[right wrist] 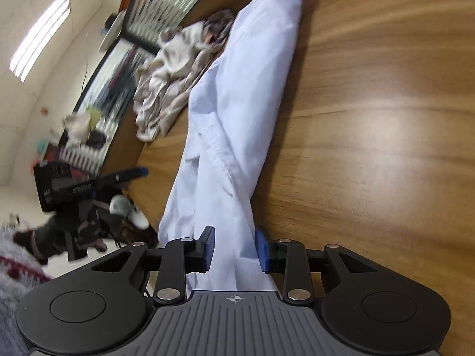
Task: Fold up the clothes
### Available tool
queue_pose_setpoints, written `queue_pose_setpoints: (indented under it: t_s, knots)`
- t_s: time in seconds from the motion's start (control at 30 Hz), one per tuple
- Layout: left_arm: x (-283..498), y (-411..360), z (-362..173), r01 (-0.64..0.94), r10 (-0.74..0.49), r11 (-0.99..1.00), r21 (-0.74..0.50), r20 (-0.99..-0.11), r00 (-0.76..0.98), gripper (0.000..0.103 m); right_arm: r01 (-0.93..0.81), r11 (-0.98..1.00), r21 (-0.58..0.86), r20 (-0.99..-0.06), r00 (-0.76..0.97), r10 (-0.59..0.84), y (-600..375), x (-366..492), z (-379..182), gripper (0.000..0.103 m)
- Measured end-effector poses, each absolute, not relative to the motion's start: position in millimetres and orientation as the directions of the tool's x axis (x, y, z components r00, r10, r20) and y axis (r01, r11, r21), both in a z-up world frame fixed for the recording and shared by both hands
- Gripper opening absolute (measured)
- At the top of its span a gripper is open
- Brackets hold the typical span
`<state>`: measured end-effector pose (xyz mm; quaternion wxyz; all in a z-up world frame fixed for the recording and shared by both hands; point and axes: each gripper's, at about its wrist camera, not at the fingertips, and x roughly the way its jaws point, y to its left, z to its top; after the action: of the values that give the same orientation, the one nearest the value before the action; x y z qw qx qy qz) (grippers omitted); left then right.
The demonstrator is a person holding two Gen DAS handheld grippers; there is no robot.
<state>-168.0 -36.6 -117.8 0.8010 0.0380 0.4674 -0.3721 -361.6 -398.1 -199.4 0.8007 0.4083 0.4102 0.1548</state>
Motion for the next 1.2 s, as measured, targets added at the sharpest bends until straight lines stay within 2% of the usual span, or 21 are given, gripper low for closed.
queue_pose_setpoints:
  t_s: [0.07, 0.1, 0.13, 0.27, 0.47, 0.67, 1.0, 1.13, 1.2]
  knots:
    - [-167, -39, -123, 0.645, -0.558, 0.709, -0.285, -0.786, 0.266, 0.058, 0.128, 0.623, 0.772, -0.544, 0.639, 0.543, -398, -370, -199, 0.031]
    - [-167, -41, -126, 0.656, -0.558, 0.699, -0.284, -0.79, 0.253, 0.058, 0.157, 0.635, 0.756, -0.566, 0.643, 0.515, -397, -374, -198, 0.016]
    - [-168, -43, -129, 0.669, -0.559, 0.687, -0.283, -0.794, 0.238, 0.058, 0.189, 0.644, 0.741, -0.587, 0.647, 0.486, -396, -377, -196, 0.01]
    - [-169, -53, -144, 0.733, -0.55, 0.623, -0.271, -0.819, 0.165, 0.058, 0.251, 0.664, 0.704, -0.608, 0.697, 0.381, -376, -388, -168, 0.007]
    - [-159, -66, -162, 0.817, -0.549, 0.504, -0.28, -0.834, 0.053, 0.058, 0.325, 0.748, 0.579, -0.669, 0.714, 0.208, -303, -389, -110, 0.006]
    - [-136, -72, -171, 0.869, -0.564, 0.361, -0.339, -0.821, -0.086, 0.057, 0.411, 0.861, 0.299, -0.769, 0.638, -0.038, -199, -369, -79, 0.006]
    - [-111, -72, -174, 0.882, -0.597, 0.202, -0.426, -0.767, -0.234, 0.057, 0.549, 0.83, 0.098, -0.821, 0.516, -0.244, -90, -324, -142, 0.006]
    - [-96, -65, -145, 0.879, -0.678, 0.178, -0.442, -0.703, -0.217, 0.057, 0.579, 0.815, 0.022, -0.832, 0.462, -0.305, -71, -306, -166, 0.009]
    - [-90, -68, -125, 0.886, -0.72, 0.145, -0.441, -0.661, -0.212, 0.057, 0.58, 0.814, 0.011, -0.832, 0.458, -0.315, -65, -304, -170, 0.015]
